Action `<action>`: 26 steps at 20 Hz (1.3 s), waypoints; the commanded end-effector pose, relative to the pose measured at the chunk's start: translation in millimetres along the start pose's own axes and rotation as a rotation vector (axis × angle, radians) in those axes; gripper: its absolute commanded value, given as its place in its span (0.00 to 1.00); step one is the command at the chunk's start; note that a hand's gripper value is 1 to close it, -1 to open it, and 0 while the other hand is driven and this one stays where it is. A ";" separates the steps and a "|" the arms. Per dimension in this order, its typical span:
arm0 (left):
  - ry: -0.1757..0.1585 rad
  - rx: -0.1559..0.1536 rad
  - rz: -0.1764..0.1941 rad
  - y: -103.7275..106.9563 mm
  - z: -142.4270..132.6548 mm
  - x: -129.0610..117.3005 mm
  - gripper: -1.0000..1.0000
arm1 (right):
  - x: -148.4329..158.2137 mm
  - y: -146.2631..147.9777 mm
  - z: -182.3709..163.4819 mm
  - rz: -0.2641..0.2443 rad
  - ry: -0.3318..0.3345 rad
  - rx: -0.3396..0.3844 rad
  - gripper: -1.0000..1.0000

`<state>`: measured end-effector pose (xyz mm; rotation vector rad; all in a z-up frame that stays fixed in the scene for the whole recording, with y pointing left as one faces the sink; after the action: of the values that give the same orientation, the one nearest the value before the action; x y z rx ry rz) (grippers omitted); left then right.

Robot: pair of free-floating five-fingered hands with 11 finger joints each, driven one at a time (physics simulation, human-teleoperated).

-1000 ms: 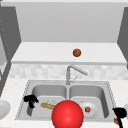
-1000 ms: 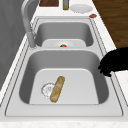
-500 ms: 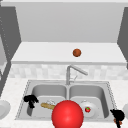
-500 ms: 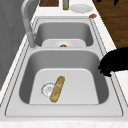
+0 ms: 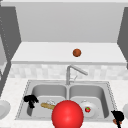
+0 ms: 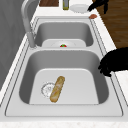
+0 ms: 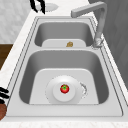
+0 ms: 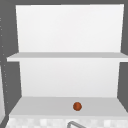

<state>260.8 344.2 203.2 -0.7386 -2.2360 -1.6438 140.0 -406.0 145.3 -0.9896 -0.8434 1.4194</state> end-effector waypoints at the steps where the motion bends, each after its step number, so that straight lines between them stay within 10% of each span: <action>1: 0.000 0.000 0.000 0.0 0.0 0.0 0.50 | 5.9 16.1 -40.3 0.043 -0.008 0.004 0.00; 6: 0.000 0.000 0.000 0.0 0.0 0.0 0.50 | 11.0 38.4 -92.2 0.052 -0.003 0.010 0.00; 11: 0.000 0.000 0.000 0.0 0.0 0.0 0.50 | -11.2 35.7 -113.7 0.047 -0.025 0.200 0.00; 20: 0.000 0.000 0.000 0.0 0.0 0.0 0.50 | -35.7 40.7 -114.4 -0.184 -0.156 0.239 0.00; 21: 0.000 0.000 0.000 0.0 0.0 0.0 0.50 | -34.6 42.1 -112.0 -0.191 -0.159 0.235 1.00; 26: 0.000 0.000 0.000 0.0 0.0 0.0 0.50 | -33.1 19.1 -100.4 -0.217 -0.142 0.164 1.00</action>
<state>260.8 344.2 203.2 -0.7386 -2.2360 -1.6438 234.1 -442.0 107.7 -0.6478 -0.8772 1.3442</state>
